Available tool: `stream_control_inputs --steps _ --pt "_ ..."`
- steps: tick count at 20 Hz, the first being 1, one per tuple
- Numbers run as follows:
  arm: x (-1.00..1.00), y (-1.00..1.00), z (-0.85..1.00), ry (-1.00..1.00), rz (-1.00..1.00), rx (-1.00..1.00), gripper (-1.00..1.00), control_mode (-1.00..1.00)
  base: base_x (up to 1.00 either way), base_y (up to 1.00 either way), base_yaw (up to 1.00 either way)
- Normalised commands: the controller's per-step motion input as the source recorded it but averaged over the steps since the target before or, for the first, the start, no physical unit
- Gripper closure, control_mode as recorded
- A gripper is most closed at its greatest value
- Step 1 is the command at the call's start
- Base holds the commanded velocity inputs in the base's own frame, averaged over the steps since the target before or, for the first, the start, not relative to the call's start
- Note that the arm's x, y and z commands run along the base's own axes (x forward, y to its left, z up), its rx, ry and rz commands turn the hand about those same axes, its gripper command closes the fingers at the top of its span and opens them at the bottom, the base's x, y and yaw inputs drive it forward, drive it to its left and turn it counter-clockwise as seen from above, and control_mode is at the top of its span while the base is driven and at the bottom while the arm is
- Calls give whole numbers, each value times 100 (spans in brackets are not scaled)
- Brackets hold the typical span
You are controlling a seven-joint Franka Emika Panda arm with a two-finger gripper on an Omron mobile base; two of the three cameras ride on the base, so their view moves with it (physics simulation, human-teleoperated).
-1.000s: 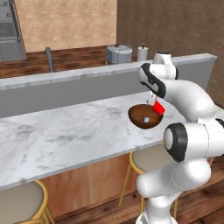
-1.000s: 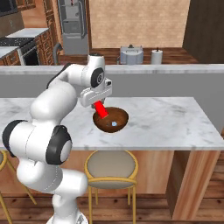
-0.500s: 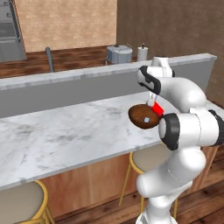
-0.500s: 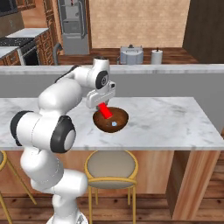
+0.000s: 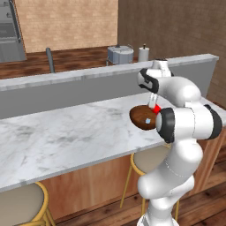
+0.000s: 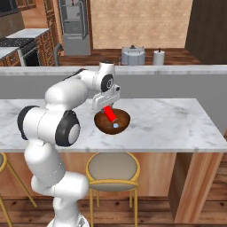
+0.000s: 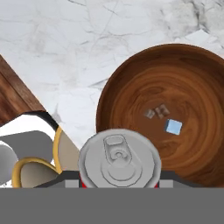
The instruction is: Open the fridge, grab two sodas, and place both sodas inside the bowl with ice on the dining counter.
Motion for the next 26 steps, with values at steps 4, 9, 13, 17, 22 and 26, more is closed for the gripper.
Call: stream_control_inputs --steps 4,9,13,17,22,26 --pt "29 0 -20 3 0 0 100 -100 0 0 0" --pt "18 0 -25 1 0 0 100 -100 0 0 0" --pt "8 0 -29 0 0 0 100 -100 0 0 0" --pt "11 0 -25 0 0 0 100 -100 0 0 0" --pt "14 0 -21 0 0 0 100 -100 0 0 0" --pt "14 0 -20 0 0 0 100 -100 0 0 0"
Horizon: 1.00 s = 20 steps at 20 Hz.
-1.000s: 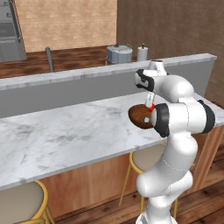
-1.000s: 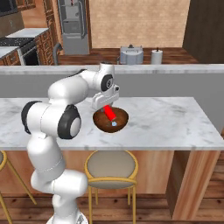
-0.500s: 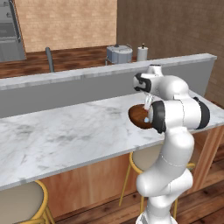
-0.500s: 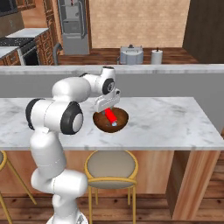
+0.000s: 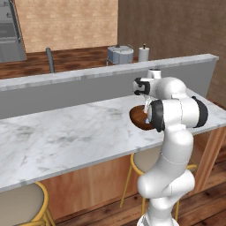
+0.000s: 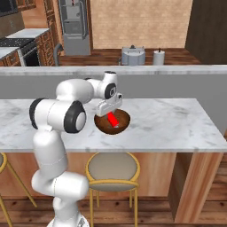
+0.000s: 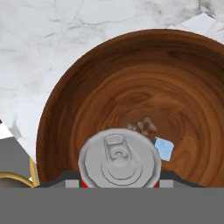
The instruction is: Open the fridge, grab two sodas, and place both sodas inside the bowl with ice on the dining counter.
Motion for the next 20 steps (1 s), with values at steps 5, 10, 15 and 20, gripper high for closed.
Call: stream_control_inputs --steps 5,10,15,20 --pt "16 0 -19 0 0 0 100 -100 0 0 0" --pt "14 0 -19 0 0 0 100 -100 0 0 0" --pt "18 0 -15 0 0 0 100 -100 0 0 0" --pt "18 0 -16 0 0 0 100 -100 0 0 0"
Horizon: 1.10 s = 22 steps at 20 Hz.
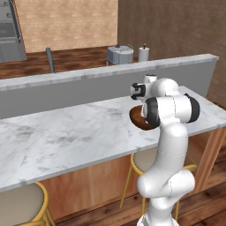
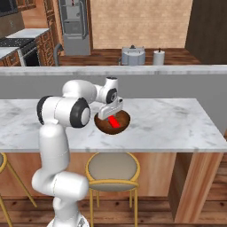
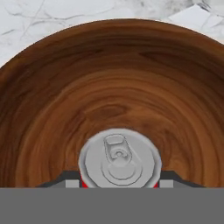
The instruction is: Open the fridge, grab two sodas, and place both sodas inside the bowl with ice on the dining counter.
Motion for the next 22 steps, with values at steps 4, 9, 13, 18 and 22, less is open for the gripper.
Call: stream_control_inputs --steps 4,9,13,18,22 --pt "16 0 -17 0 0 0 100 -100 0 0 0" --pt "12 0 -15 0 0 0 -100 -100 0 0 0" --pt "-7 0 -1 -2 0 0 -100 -100 0 0 0" --pt "-48 0 13 -10 0 0 -100 -100 0 0 0" --pt "-52 0 46 -11 0 0 -100 -100 0 0 0"
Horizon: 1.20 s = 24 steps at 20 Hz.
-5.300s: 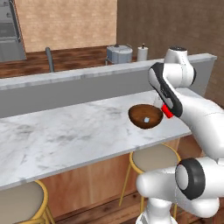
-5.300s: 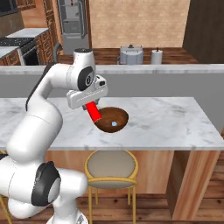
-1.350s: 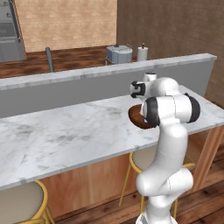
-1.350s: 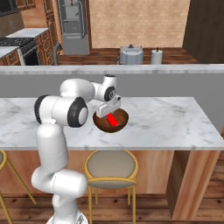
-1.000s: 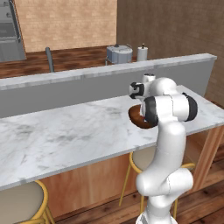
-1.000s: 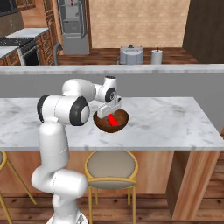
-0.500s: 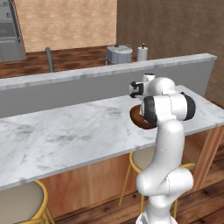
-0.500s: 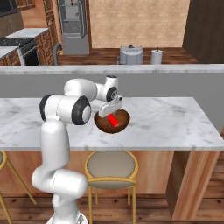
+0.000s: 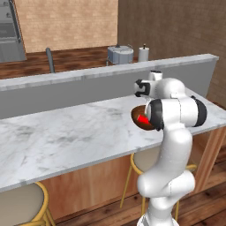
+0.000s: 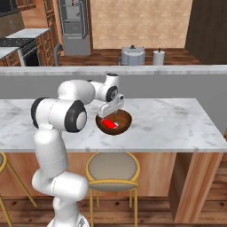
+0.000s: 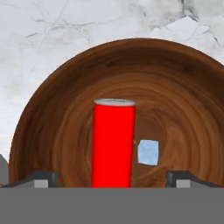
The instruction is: Open the fridge, grab two sodas, and place both sodas inside the bowl with ice on the dining counter.
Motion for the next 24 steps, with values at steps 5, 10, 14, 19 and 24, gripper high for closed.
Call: stream_control_inputs --steps 5,10,14,19,24 --pt "-63 0 59 -12 0 0 -100 -100 0 0 0" --pt "-92 19 36 -5 -12 0 -100 -100 0 0 0" --pt "-91 33 41 -3 -26 0 -100 -100 0 0 0" --pt "-88 33 37 0 -28 0 -100 -100 0 0 0" --pt "-99 24 19 0 -28 1 -100 -100 0 0 0"
